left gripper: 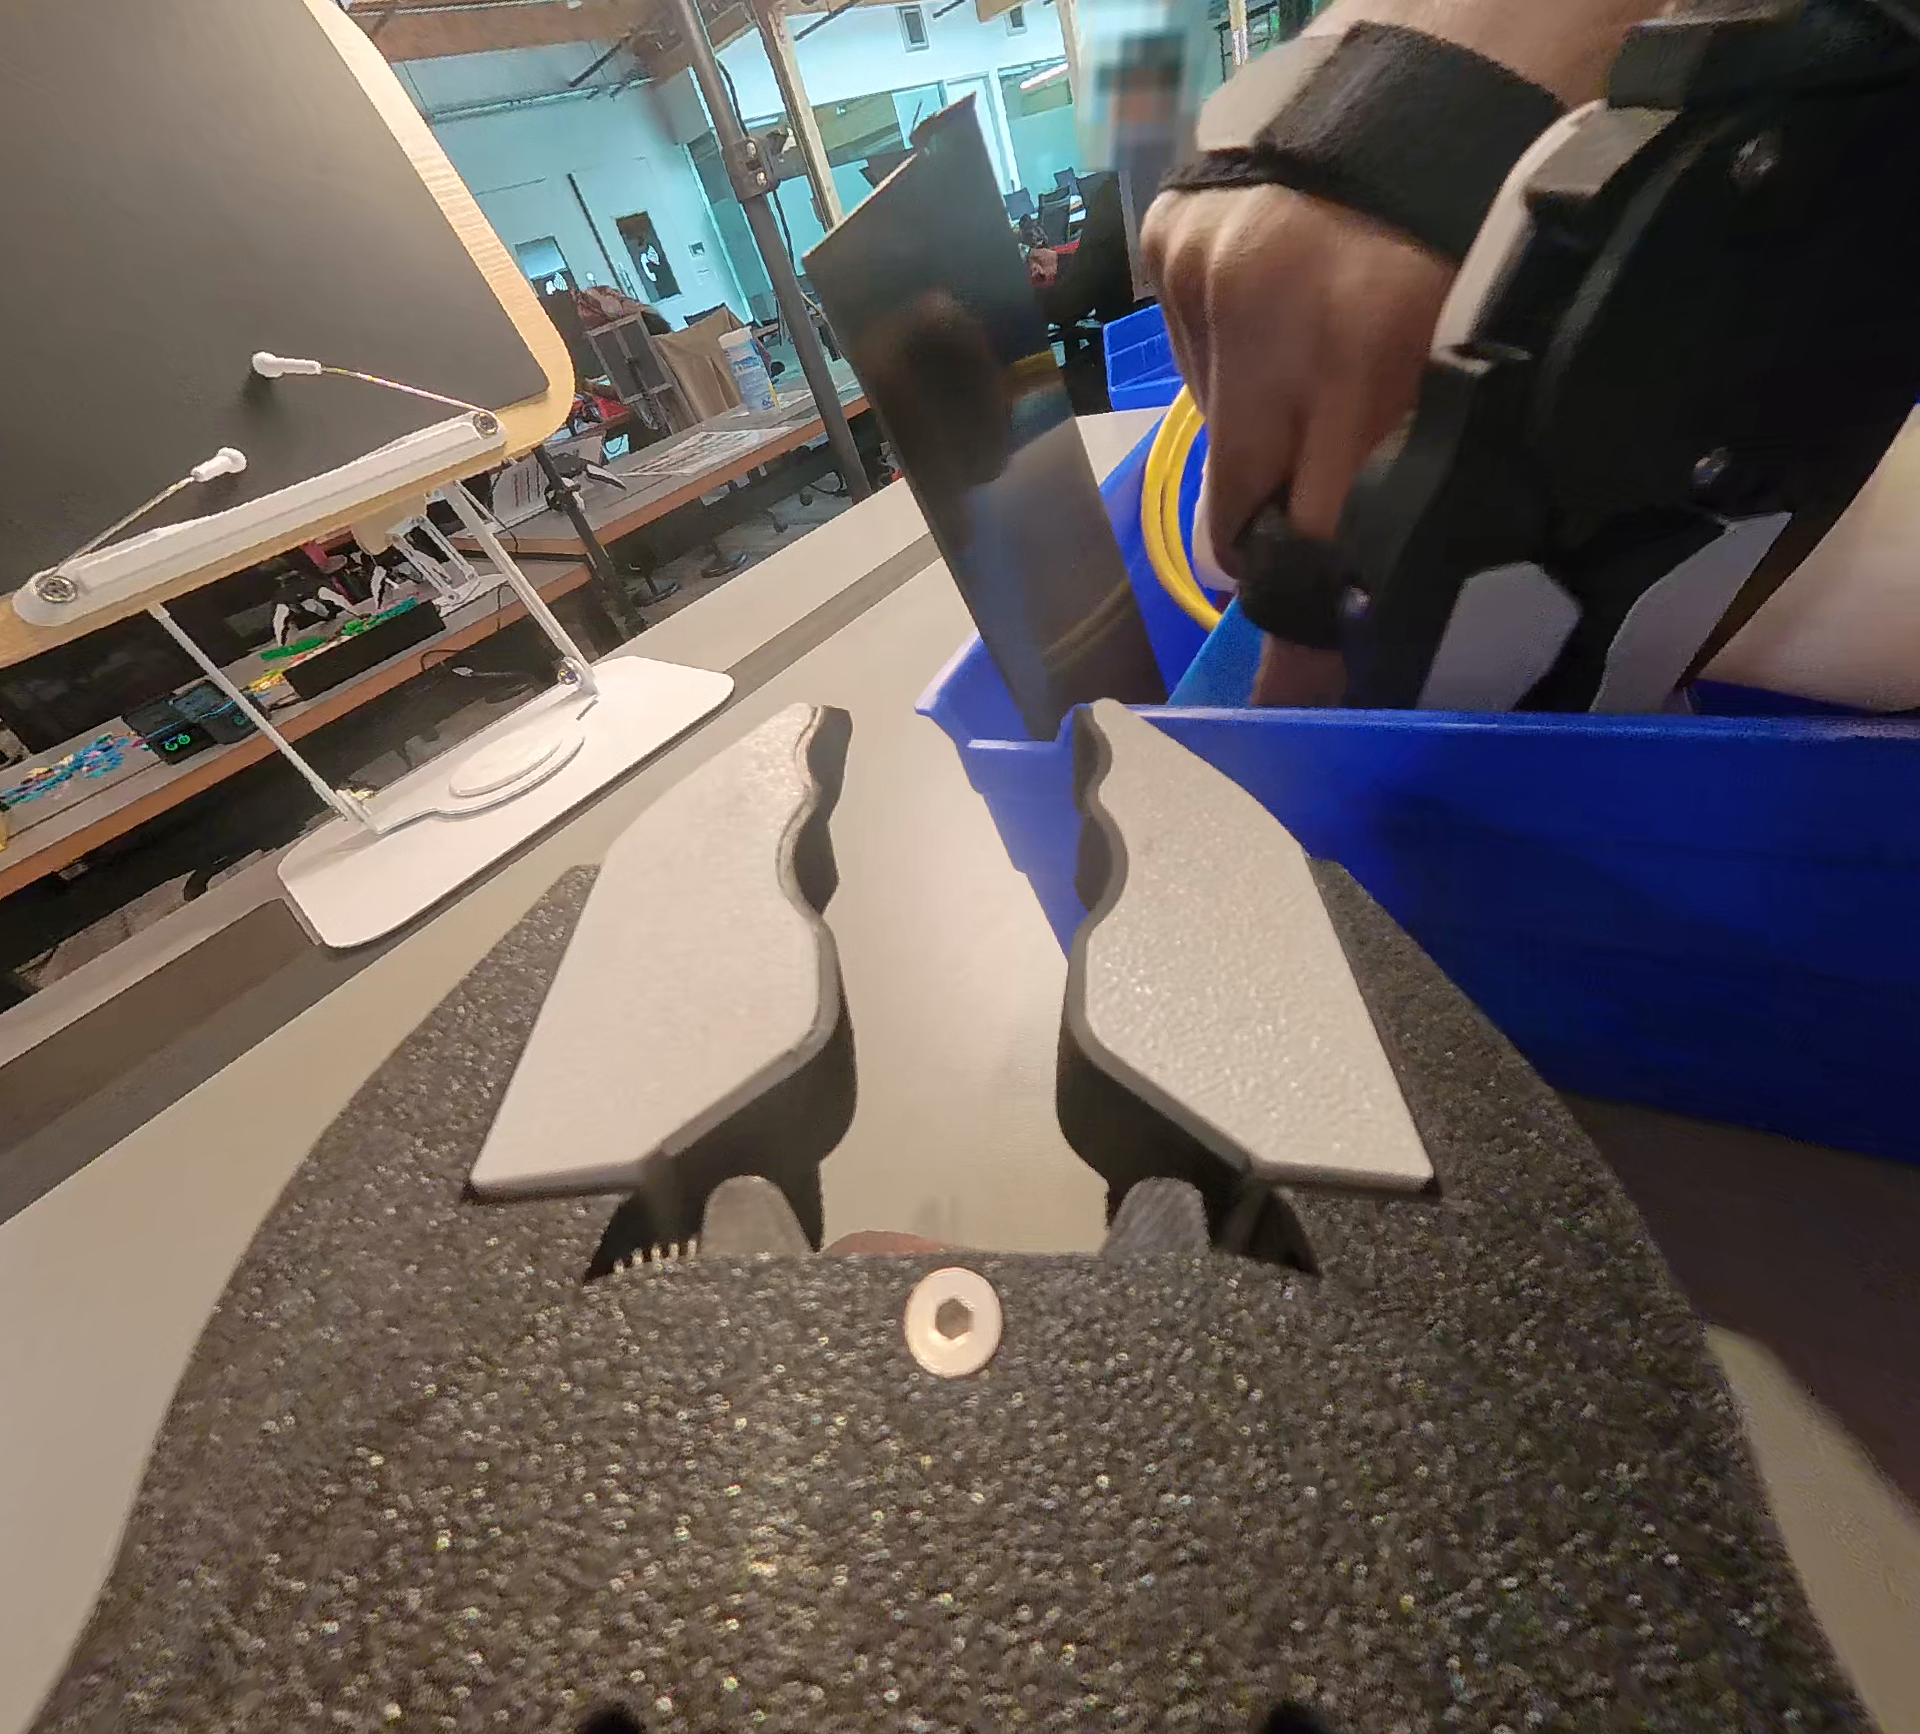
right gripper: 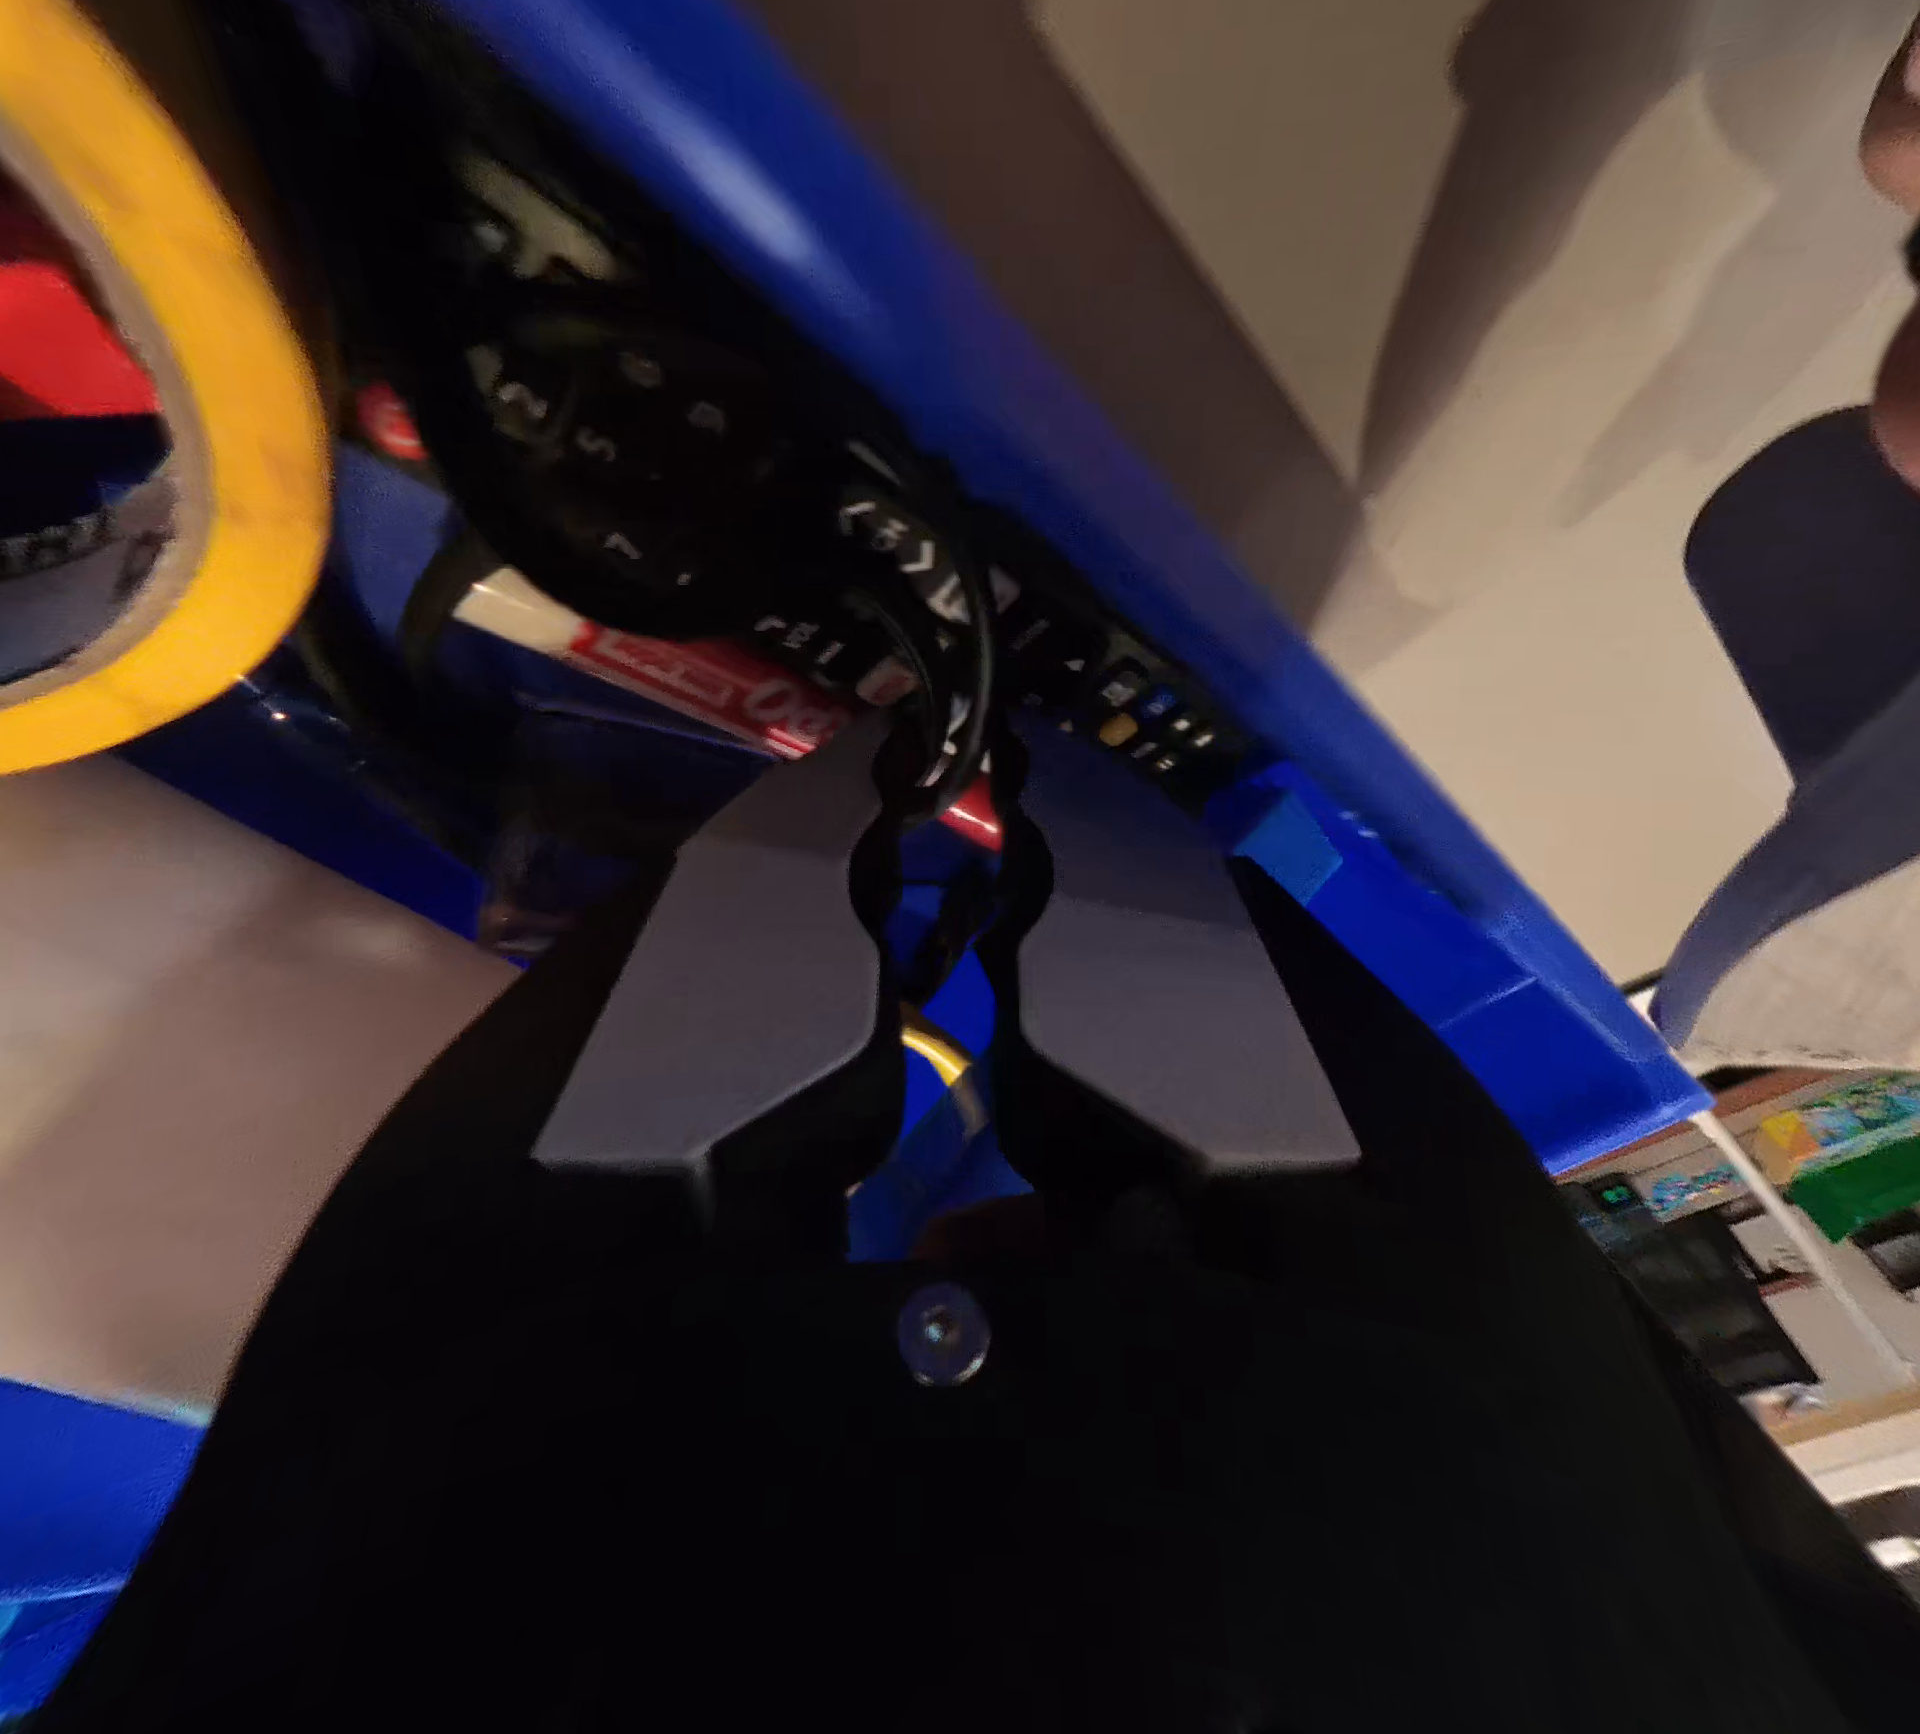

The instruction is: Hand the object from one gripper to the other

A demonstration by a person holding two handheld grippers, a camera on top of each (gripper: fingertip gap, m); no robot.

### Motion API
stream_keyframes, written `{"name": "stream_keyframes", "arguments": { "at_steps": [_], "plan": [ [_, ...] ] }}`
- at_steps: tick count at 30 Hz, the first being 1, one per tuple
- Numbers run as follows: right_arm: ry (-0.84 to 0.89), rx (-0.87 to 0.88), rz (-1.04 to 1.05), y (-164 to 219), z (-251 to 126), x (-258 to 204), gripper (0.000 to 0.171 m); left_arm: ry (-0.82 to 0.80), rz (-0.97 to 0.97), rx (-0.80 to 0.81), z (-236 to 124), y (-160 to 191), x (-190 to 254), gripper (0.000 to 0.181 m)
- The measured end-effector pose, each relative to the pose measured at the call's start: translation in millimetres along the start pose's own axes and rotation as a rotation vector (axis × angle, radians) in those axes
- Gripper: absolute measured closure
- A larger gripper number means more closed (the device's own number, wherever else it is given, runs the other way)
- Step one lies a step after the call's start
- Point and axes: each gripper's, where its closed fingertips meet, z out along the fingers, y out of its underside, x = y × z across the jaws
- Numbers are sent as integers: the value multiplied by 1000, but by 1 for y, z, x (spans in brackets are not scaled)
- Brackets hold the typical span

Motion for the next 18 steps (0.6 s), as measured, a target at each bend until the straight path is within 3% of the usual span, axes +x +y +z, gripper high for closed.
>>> {"name": "stream_keyframes", "arguments": {
  "at_steps": [3, 18],
  "plan": [
    [114, -25, -16, 2, -2, 1, 166, 0, 1, 6, 0, -2, 0, 137],
    [453, -25, 78, 20, -61, -12, 166, 7, -7, 37, 1, -10, 1, 138]
  ]
}}
